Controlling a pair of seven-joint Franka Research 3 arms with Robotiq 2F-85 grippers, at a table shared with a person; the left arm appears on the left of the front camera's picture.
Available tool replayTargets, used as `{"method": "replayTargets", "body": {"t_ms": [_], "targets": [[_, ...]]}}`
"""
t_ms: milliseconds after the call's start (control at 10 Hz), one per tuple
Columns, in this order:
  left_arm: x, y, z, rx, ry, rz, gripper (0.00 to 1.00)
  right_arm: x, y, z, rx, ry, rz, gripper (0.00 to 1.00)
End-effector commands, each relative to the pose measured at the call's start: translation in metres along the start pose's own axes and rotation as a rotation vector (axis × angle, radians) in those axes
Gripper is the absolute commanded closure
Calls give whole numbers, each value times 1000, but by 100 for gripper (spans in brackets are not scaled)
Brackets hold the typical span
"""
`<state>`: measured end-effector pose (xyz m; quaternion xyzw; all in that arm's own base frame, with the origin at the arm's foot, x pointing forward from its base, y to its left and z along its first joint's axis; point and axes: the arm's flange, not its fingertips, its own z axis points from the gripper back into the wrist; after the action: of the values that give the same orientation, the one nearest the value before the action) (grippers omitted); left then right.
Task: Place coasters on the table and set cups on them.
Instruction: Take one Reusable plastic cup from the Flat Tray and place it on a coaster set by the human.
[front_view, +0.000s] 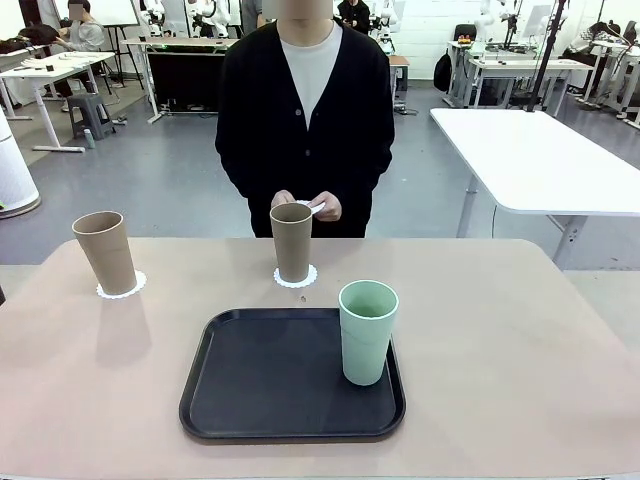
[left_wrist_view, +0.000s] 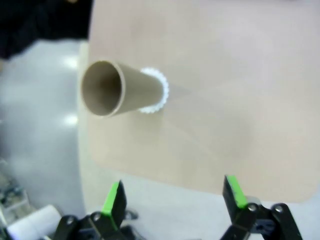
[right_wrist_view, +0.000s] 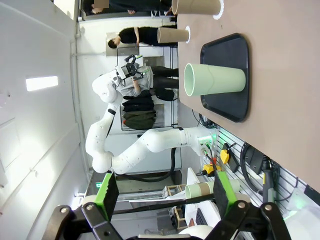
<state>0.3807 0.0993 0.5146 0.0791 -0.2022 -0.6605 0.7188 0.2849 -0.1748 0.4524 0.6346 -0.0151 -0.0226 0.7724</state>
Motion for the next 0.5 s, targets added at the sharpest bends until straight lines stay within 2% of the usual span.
{"method": "replayTargets", "body": {"t_ms": [0, 200, 400], "targets": [[31, 0, -5, 4, 86, 166, 0, 0, 0, 1, 8, 0, 6, 0], [52, 16, -18, 0, 130, 279, 0, 0, 0, 1, 8, 0, 6, 0], [68, 24, -27, -39, 105, 332, 0, 0, 0, 1, 8, 0, 6, 0]]}}
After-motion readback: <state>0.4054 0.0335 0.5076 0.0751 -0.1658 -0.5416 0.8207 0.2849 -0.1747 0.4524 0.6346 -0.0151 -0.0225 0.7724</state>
